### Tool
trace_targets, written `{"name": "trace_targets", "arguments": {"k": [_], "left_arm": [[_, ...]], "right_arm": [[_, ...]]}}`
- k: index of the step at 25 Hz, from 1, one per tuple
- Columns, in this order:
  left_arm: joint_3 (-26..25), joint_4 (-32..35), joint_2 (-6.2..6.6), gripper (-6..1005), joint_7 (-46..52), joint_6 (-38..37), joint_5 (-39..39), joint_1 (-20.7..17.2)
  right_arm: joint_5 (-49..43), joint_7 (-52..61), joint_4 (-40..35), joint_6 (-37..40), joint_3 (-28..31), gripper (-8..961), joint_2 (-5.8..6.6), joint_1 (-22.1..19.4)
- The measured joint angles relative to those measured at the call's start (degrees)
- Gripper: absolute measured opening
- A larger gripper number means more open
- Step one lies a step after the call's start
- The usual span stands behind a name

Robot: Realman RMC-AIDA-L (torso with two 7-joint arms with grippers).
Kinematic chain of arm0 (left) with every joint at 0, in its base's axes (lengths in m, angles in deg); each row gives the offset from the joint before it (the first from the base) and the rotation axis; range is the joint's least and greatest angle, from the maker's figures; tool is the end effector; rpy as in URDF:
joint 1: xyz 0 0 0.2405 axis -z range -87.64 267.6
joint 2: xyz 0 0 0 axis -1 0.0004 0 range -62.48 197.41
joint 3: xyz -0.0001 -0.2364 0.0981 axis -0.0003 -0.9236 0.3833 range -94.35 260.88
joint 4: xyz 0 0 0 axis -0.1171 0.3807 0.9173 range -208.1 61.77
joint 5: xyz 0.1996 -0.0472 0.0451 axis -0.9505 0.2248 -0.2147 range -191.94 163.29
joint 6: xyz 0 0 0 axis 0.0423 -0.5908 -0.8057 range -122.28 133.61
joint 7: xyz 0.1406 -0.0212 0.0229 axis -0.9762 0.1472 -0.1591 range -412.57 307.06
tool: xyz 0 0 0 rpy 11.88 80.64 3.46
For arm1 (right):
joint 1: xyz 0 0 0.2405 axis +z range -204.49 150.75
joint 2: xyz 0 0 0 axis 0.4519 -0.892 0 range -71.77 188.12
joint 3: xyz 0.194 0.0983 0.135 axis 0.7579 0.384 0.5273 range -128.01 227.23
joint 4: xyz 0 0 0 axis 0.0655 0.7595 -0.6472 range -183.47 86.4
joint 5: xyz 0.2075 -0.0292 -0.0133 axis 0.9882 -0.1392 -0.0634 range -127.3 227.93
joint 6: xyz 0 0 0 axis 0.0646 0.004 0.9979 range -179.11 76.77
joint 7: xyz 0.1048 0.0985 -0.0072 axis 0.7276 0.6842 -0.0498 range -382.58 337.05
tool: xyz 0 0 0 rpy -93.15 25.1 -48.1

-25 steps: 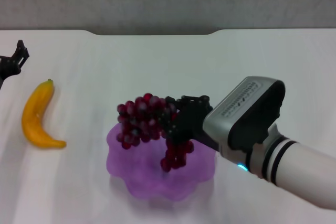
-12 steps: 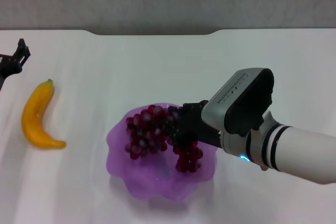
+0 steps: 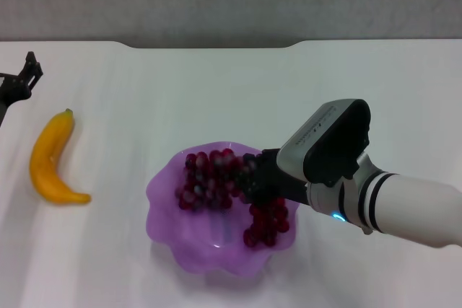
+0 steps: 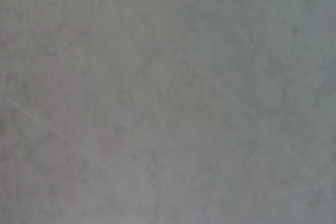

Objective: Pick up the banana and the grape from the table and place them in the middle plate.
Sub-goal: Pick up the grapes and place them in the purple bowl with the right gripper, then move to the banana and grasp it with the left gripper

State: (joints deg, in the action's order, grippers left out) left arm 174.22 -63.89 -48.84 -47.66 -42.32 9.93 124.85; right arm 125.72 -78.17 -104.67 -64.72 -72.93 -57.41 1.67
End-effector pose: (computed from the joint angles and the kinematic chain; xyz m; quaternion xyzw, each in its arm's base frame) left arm -0.3305 0.4087 0.0373 -0.6445 -0.2753 -0.2369 0.6728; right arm 0.1874 0.3562 -0.1208 -0.9308 0.1875 0.0702 0.3058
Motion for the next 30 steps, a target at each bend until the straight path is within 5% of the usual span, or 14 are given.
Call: {"name": "trace_targets", "arguments": {"k": [12,20,30], "left_arm": [[0.0,0.1,-0.06,779,0.0,0.0,0.0,0.3],[0.0,0.1,-0.06,776,0.0,0.0,0.0,0.3],[0.0,0.1,-0.06,772,0.0,0.0,0.1,0.2]], "right_arm": [[2.7,0.1,6.5,5.1,-2.7,282,-0.11,3.8],[3.0,-0.4,6.8,7.9,-3.6,660,0.15,3.9],[2.8,-0.7,5.4,18.1,-4.5,790,0.17,3.0]]}}
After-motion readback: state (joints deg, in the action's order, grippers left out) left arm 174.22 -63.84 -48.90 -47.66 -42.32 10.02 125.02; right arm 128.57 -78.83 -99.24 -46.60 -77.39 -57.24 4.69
